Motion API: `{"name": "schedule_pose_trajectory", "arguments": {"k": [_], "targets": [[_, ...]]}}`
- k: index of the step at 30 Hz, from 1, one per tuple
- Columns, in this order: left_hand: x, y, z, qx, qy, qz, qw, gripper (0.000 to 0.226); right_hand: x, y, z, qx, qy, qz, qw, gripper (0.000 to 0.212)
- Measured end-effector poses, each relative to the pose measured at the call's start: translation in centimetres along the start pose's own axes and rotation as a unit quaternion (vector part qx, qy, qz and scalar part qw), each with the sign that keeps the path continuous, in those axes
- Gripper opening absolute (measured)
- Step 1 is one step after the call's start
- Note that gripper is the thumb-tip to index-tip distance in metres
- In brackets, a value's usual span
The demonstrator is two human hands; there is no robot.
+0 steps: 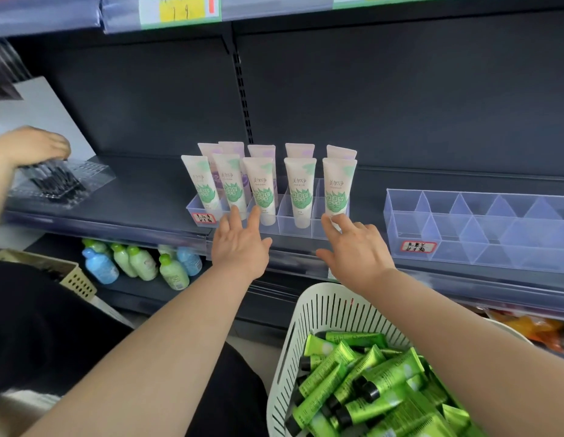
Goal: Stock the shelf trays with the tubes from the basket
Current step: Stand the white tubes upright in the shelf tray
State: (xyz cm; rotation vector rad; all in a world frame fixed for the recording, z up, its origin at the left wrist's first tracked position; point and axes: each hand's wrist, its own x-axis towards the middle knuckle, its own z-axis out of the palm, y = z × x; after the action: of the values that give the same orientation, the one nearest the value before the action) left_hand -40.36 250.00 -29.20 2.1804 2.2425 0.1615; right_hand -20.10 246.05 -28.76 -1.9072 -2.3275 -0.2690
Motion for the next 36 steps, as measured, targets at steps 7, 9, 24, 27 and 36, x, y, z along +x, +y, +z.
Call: {"name": "schedule_pose_trajectory", "arguments": {"k": [7, 9, 24, 27, 36], "targets": [[0.3, -1.2, -0.3, 0.002, -0.005, -0.005, 1.000, 0.070, 1.1, -1.1, 0.0, 0.006, -0.006, -0.007, 1.000, 0.064], [0.4, -1.8, -0.3, 0.000, -0.008, -0.012, 1.000, 0.070, 1.6, -1.6, 0.0, 0.010, -0.008, -0.010, 1.000, 0.063], [-1.4, 1.1, -0.5, -0.085, 0.055, 0.035, 0.994, 0.076, 0.5, -0.1, -1.1, 0.040, -0.023, -0.044, 0.998, 0.061], [-2.2, 4.2, -0.9, -0.100, 0.061, 0.090, 0.989, 0.072, -1.4, 2.1, -1.9, 0.013, -0.005, -0.023, 1.000, 0.058], [-3.9, 15.1, -1.0, -0.074, 0.022, 0.247, 0.966, 0.061, -7.9, 11.3, -2.7, -0.014, -0.019, 0.092, 0.996, 0.060]]}}
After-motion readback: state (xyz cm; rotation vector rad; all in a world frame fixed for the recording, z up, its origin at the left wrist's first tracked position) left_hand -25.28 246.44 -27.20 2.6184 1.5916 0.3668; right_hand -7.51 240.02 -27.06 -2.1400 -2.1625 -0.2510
